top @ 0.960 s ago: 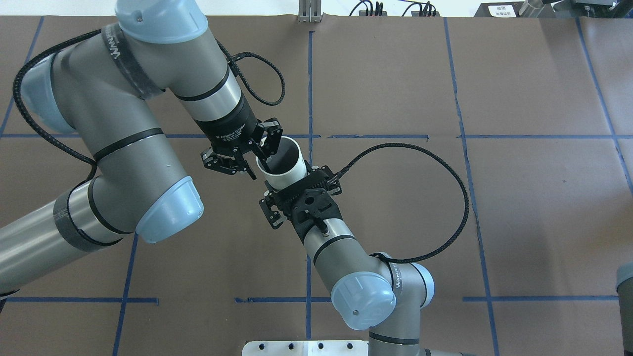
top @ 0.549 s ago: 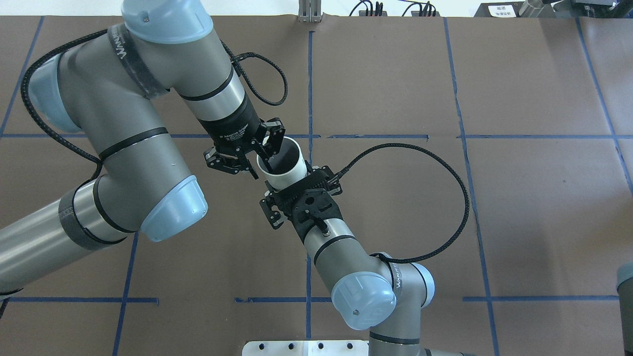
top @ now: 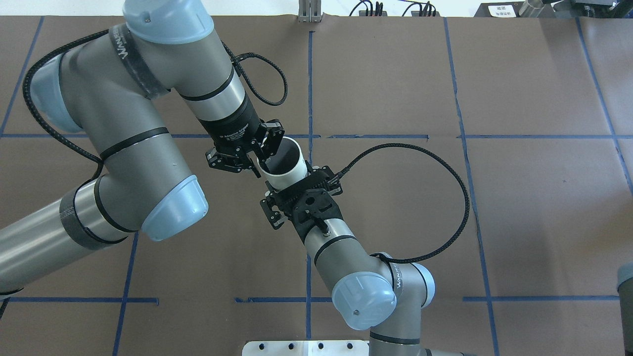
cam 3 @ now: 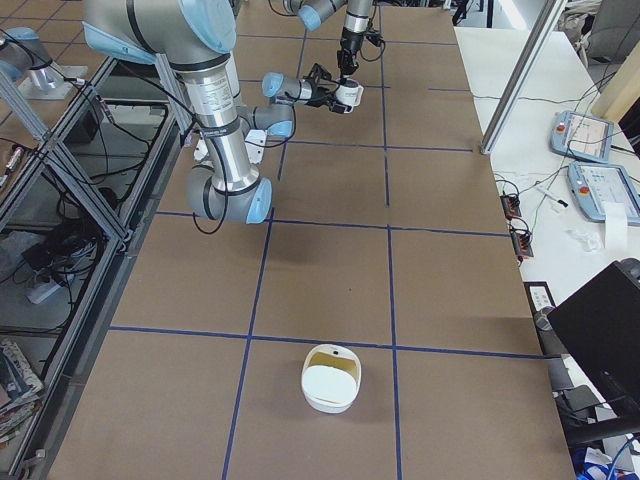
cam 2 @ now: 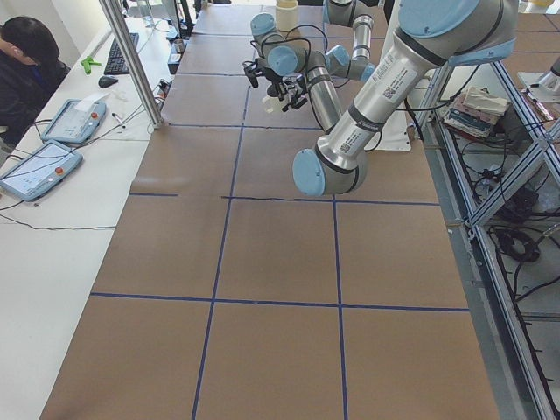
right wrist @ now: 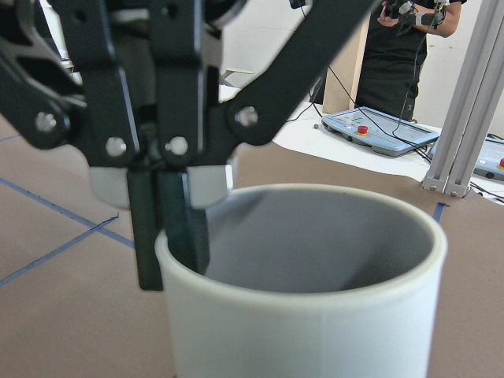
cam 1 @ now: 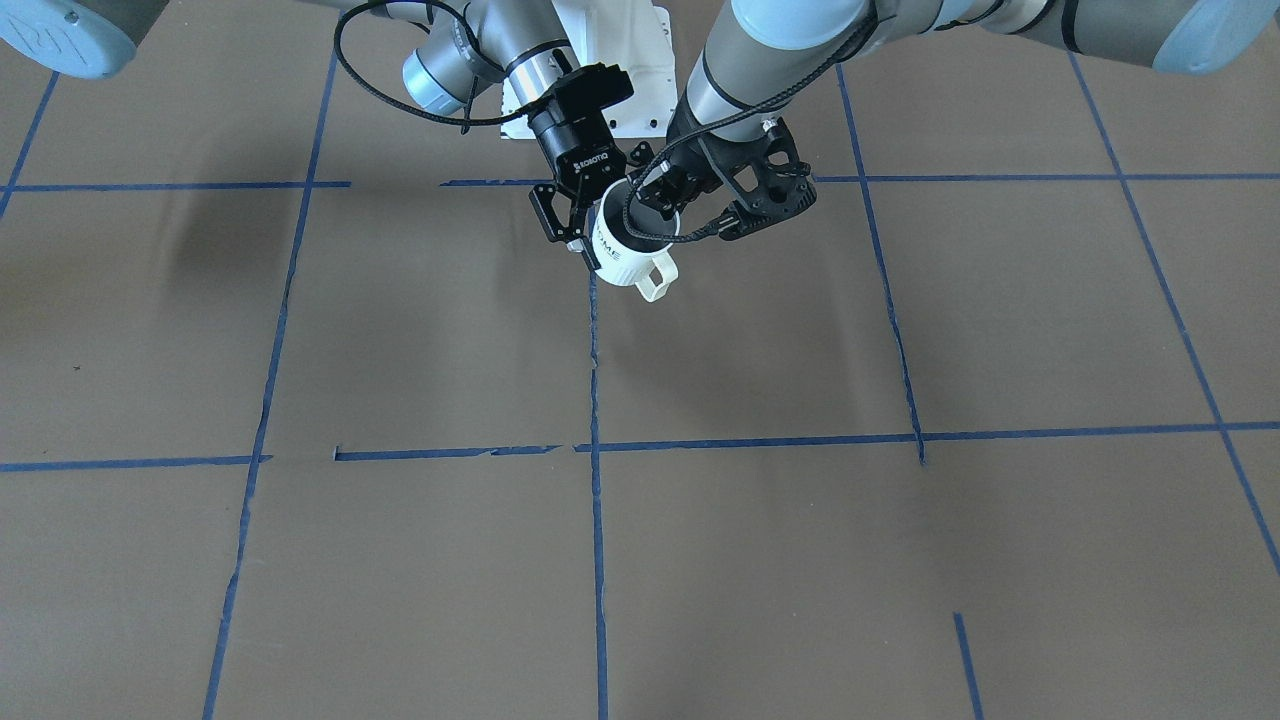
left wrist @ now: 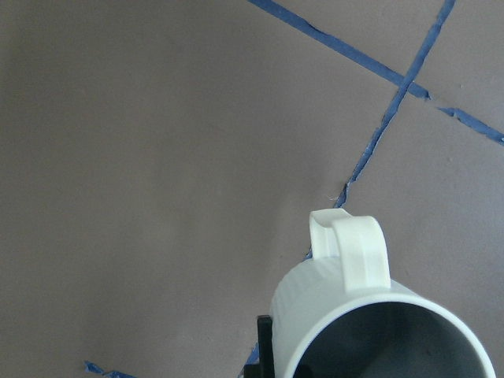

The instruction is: Left arm hands cup to right arm to dump lemon

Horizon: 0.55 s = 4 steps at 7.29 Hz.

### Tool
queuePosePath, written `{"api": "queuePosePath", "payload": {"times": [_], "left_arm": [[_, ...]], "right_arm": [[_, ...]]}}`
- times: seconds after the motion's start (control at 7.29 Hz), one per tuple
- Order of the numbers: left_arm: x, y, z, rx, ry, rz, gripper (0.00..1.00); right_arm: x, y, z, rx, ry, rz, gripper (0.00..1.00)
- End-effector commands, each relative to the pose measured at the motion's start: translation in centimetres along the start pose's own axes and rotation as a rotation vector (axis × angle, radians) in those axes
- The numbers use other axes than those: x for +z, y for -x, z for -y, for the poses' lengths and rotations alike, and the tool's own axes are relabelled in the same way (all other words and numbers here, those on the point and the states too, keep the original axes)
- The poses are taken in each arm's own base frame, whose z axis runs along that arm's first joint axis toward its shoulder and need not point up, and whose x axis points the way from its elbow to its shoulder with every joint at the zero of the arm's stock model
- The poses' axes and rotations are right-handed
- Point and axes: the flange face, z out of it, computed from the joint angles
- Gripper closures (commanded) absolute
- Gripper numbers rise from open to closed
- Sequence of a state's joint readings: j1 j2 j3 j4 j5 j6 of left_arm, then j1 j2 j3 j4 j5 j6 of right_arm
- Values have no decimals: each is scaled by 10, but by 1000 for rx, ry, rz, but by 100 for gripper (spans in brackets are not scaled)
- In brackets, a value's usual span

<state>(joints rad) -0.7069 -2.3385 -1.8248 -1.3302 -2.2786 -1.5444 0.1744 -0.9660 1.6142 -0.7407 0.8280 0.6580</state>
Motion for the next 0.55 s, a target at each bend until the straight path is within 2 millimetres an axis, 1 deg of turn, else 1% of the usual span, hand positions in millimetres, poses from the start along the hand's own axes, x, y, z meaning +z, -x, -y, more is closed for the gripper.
{"api": "queuePosePath", "payload": {"times": [0.0,0.14,0.27,0.41], "left_arm": [[-1,0,0,2,-1,-1,100],[-2,0,-1,3,-1,-2,100],[-2,1,-2,4,-1,-3,100],[-3,1,-2,5,-1,-5,100]], "right_arm": [[1,-1,-2,-16,5,-6,60],[1,-1,-2,-17,6,-7,21],[1,-1,-3,-18,7,-7,0],[3,-2,-7,-22,11,-11,0]]}}
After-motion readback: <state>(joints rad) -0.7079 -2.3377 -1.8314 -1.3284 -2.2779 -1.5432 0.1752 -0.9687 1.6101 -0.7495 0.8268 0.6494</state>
